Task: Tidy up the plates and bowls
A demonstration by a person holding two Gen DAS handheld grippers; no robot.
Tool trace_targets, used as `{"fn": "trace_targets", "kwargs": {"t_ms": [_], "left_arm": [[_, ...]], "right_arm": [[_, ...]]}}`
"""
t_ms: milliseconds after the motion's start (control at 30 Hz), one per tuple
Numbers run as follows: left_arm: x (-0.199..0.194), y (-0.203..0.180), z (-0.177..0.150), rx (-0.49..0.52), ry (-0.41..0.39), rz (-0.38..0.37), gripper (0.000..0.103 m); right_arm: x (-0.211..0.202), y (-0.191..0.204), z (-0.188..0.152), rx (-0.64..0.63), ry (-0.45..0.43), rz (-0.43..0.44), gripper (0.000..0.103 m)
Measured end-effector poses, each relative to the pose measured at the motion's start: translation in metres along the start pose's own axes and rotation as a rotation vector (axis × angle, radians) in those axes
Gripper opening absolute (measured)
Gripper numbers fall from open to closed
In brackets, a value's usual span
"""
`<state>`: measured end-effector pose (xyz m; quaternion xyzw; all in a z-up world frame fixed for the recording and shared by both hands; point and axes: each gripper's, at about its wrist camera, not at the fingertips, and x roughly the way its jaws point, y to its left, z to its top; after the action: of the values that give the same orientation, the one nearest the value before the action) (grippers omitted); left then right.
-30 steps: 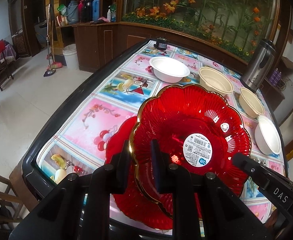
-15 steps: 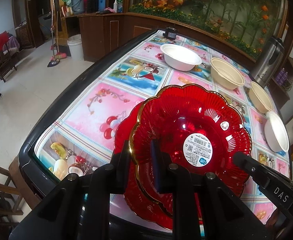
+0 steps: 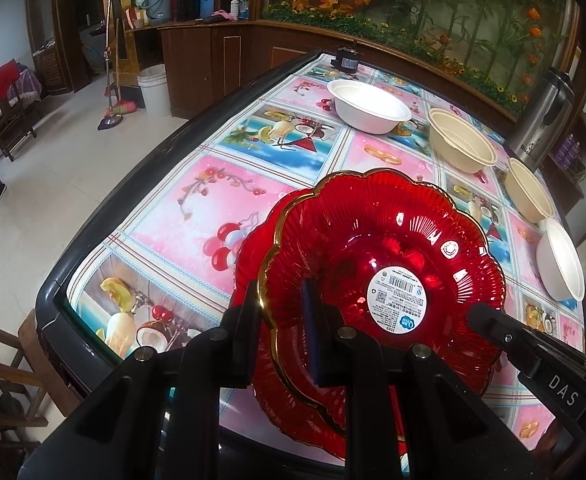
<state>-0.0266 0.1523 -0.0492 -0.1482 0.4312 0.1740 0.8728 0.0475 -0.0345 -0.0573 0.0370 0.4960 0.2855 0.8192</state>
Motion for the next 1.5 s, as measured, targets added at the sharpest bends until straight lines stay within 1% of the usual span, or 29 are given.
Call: {"fn": "trace_targets", "kwargs": {"t_ms": [400,700,1033,1400,1500], "left_arm": [[0.003,0.002,-0.001,0.007,0.009,0.007,0.018],[0.012,-0.001,-0.003,0.025,0.034,0.022,0.019],[0.016,-0.006,-0.003,0.056,0.052,0.042,0.019],[0.024,-0.014,0.0,0.105,0.102,0.064,0.02],[0.024,-0.015,0.0,0.113,0.108,0.068,0.02]], "right_arm": [[0.003,0.003,0.001,-0.015,0.016,-0.02,0.009],[0.008,0.007,0.001,-0.033,0.039,-0.051,0.009],[0.014,0.008,0.001,-0.046,0.077,-0.073,0.01],[0.02,0.007,0.005,-0.059,0.128,-0.096,0.012],[0.02,0.009,0.006,-0.068,0.139,-0.101,0.014]]}}
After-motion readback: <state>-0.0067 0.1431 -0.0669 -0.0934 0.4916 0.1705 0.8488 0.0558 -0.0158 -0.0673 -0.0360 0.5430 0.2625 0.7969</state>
